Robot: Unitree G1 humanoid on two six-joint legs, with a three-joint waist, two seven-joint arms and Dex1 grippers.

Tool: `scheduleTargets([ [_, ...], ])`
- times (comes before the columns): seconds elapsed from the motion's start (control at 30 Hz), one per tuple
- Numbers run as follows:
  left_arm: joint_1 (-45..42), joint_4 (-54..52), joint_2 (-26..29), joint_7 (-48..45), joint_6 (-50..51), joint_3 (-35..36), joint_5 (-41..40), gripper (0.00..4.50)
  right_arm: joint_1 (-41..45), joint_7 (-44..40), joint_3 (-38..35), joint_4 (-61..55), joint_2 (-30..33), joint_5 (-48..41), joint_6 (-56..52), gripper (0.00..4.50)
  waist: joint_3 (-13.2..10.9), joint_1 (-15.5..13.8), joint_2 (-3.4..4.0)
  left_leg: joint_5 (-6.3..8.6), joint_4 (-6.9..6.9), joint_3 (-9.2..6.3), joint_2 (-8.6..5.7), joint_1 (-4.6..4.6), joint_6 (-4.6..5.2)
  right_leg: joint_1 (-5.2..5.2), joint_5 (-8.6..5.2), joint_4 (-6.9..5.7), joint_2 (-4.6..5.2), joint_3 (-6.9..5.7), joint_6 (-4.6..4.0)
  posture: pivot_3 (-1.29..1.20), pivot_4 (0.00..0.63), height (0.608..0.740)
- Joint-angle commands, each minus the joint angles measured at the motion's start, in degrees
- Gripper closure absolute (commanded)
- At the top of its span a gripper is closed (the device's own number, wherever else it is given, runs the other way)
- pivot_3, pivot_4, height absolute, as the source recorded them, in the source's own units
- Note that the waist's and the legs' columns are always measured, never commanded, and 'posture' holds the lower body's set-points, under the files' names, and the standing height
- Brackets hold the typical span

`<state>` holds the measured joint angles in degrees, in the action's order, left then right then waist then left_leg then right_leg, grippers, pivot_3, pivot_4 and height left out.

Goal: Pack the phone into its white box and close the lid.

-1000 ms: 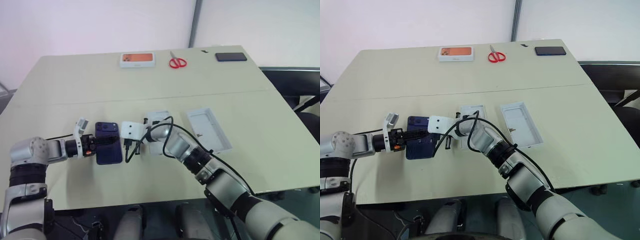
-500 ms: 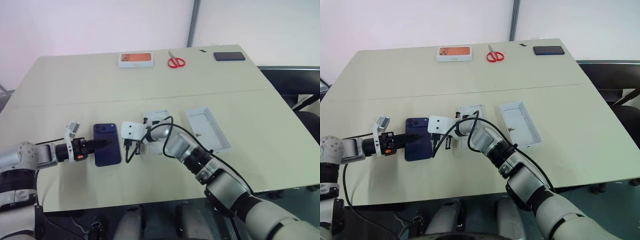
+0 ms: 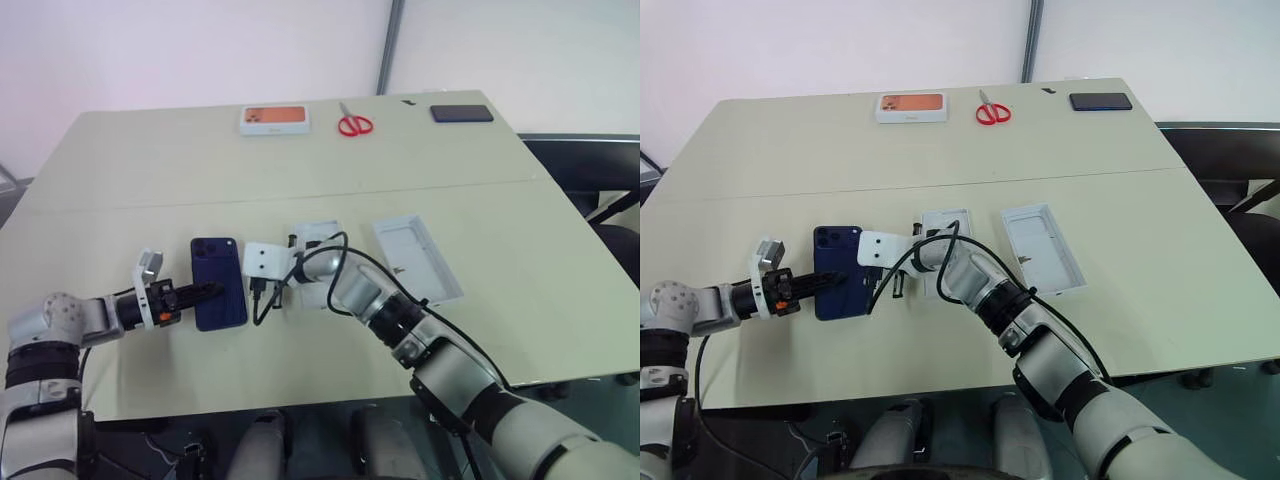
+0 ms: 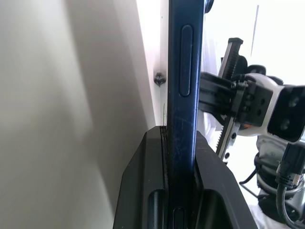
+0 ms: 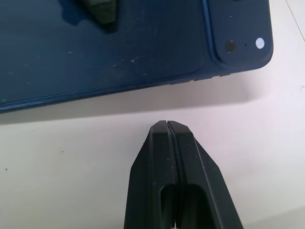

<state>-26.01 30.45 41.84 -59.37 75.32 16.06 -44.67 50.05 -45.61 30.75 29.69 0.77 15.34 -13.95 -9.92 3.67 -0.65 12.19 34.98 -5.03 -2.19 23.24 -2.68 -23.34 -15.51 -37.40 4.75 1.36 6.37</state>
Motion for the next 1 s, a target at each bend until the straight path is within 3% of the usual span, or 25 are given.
scheduleTargets([
  [0.03, 0.9, 0.2, 0.4, -0.9, -1.7, 1.9, -0.2, 4.47, -0.3, -1.6, -6.6, -8.4, -0.4, -6.9, -1.2, 4.5, 0.0, 0.1, 0.01, 0.0, 0.0, 0.0, 0.01, 0.01, 0.0, -0.01, 0.0, 0.0, 0.0, 0.0, 0.0, 0.0, 0.15, 0.74],
  [0.2, -0.3, -0.7, -0.6, -0.9, 2.3, 8.6, -5.9, 4.47, -2.6, -6.0, -14.0, -17.8, 1.2, -17.4, -9.0, 4.5, -0.1, 0.1, -0.08, 0.0, 0.02, -0.05, 0.09, 0.13, 0.0, -0.1, 0.0, -0.01, 0.01, -0.01, 0.0, 0.0, 0.15, 0.74],
  [0.27, -0.6, -1.4, -1.4, 0.3, 3.2, 10.8, -7.2, 4.47, -4.5, -9.3, -15.0, -21.8, 4.9, -19.7, -10.7, 4.5, -0.1, -0.1, -0.09, 0.0, 0.02, -0.04, 0.08, 0.15, 0.0, -0.12, 0.0, 0.0, 0.04, -0.01, 0.0, 0.0, 0.15, 0.74],
  [0.4, -1.4, -3.4, -3.6, 4.4, 6.6, 15.2, -10.3, 4.5, -10.3, -16.1, -14.1, -29.4, 13.9, -23.4, -14.1, 3.18, -0.1, -1.2, -0.14, 0.01, 0.07, 0.01, 0.01, 0.19, 0.02, -0.07, 0.0, 0.1, 0.2, -0.04, 0.01, 0.0, 0.15, 0.74],
  [0.53, -1.1, -6.2, -6.5, 9.4, 6.9, 17.4, -10.9, 4.5, -15.6, -23.5, -10.0, -36.7, 24.2, -23.3, -12.0, 1.1, -0.1, -1.3, -0.18, 0.01, 0.13, 0.05, -0.03, 0.2, 0.03, -0.05, 0.0, 0.1, 0.26, -0.07, 0.03, 0.0, 0.15, 0.74],
  [0.7, -1.3, -9.6, -9.2, 13.2, 7.8, 18.5, -12.5, 4.5, -17.0, -24.5, -8.0, -36.0, 30.3, -20.3, -7.6, 1.1, -0.2, -1.0, -0.25, 0.01, 0.12, 0.12, -0.01, 0.19, 0.03, -0.07, 0.0, 0.1, 0.17, -0.07, 0.03, 0.0, 0.15, 0.74],
  [1.0, 0.1, -16.5, -14.4, 18.3, 10.7, 17.1, -14.9, 4.5, -15.5, -21.3, -5.1, -29.7, 29.7, -14.6, -3.0, 1.1, -0.3, -1.5, -0.43, 0.01, 0.16, 0.1, -0.01, 0.2, 0.02, -0.03, 0.01, 0.11, 0.28, -0.08, 0.03, 0.0, 0.15, 0.74],
])
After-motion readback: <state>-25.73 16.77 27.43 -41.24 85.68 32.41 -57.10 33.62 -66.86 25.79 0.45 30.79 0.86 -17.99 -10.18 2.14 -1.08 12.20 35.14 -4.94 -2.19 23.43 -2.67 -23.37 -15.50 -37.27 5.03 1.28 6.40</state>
